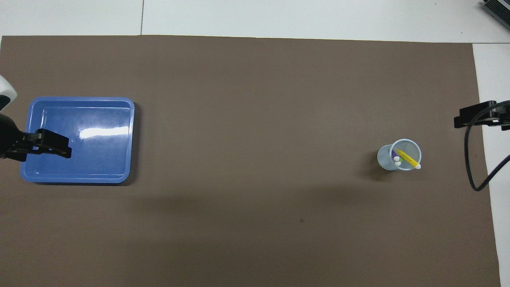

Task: Right arm passes pens to left for tray arrangement

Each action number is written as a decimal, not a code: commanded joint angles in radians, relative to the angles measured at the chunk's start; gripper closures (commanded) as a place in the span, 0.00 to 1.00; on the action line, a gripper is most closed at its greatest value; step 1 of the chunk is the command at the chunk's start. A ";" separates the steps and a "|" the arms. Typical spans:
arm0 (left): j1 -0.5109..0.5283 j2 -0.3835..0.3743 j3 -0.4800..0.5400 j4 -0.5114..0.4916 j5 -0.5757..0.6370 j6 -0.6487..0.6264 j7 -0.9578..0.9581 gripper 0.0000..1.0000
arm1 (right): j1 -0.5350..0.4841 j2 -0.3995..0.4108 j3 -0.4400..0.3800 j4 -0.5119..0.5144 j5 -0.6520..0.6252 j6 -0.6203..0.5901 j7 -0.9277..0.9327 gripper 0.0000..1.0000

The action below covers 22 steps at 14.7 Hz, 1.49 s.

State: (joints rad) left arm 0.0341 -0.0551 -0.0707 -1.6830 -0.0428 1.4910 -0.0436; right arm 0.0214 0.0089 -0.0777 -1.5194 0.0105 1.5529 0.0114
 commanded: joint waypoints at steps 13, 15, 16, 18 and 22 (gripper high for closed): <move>0.003 -0.052 0.008 -0.032 -0.012 -0.001 -0.285 0.00 | 0.025 -0.118 0.010 -0.278 -0.014 0.133 0.009 0.00; -0.005 -0.052 0.011 -0.037 -0.019 -0.002 -0.289 0.00 | 0.025 -0.132 0.010 -0.324 -0.014 0.167 0.007 0.00; -0.005 -0.052 0.009 -0.038 -0.019 0.002 -0.297 0.00 | 0.025 -0.130 0.009 -0.335 -0.014 0.176 0.007 0.00; -0.005 -0.060 0.011 -0.053 -0.019 0.005 -0.346 0.00 | 0.026 -0.132 0.010 -0.369 -0.014 0.211 0.007 0.00; -0.006 -0.072 0.009 -0.075 -0.025 0.005 -0.418 0.00 | 0.025 -0.130 0.009 -0.410 -0.015 0.256 -0.013 0.00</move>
State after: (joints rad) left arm 0.0343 -0.0866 -0.0646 -1.7126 -0.0492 1.4831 -0.4148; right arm 0.0536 -0.0868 -0.0747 -1.8747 0.0105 1.7697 0.0109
